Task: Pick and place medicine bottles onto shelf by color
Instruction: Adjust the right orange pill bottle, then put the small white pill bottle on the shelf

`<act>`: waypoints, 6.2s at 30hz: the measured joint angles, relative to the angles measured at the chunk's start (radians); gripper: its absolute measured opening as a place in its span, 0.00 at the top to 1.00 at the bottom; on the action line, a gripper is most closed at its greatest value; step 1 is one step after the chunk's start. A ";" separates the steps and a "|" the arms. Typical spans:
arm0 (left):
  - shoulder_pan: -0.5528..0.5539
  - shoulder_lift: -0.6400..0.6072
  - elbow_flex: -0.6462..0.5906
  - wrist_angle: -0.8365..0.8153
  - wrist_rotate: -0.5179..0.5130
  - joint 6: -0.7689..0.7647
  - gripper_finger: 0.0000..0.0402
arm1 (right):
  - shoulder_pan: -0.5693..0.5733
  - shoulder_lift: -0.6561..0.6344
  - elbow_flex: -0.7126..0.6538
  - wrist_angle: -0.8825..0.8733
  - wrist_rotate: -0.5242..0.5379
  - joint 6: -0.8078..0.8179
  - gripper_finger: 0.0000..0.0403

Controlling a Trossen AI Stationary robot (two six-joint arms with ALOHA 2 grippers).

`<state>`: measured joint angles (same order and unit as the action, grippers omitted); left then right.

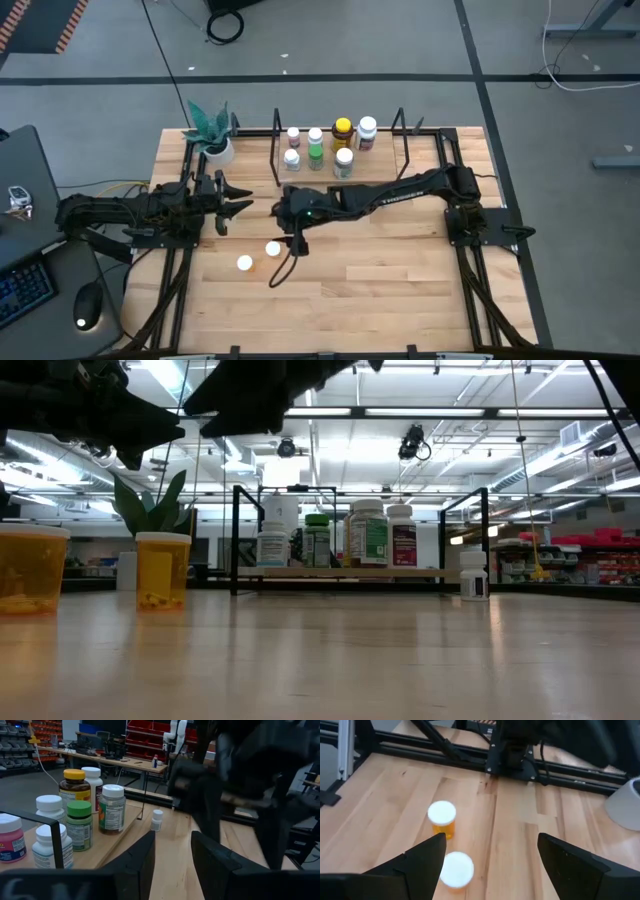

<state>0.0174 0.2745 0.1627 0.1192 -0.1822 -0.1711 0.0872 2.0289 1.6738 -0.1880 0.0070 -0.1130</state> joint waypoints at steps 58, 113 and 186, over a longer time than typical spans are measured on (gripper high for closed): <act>0.001 0.052 0.000 -0.014 0.002 0.001 0.64 | 0.027 0.279 0.122 0.002 -0.026 -0.063 0.07; 0.001 0.053 0.000 -0.015 0.003 0.000 0.62 | 0.001 0.337 0.034 0.176 -0.082 0.068 0.12; 0.001 0.052 0.000 -0.014 0.003 0.000 0.64 | -0.060 0.080 0.033 -0.480 -0.049 0.076 0.18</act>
<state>0.0181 0.3267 0.1627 0.1051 -0.1793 -0.1707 0.0276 2.1085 1.7068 -0.6679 -0.0417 -0.0372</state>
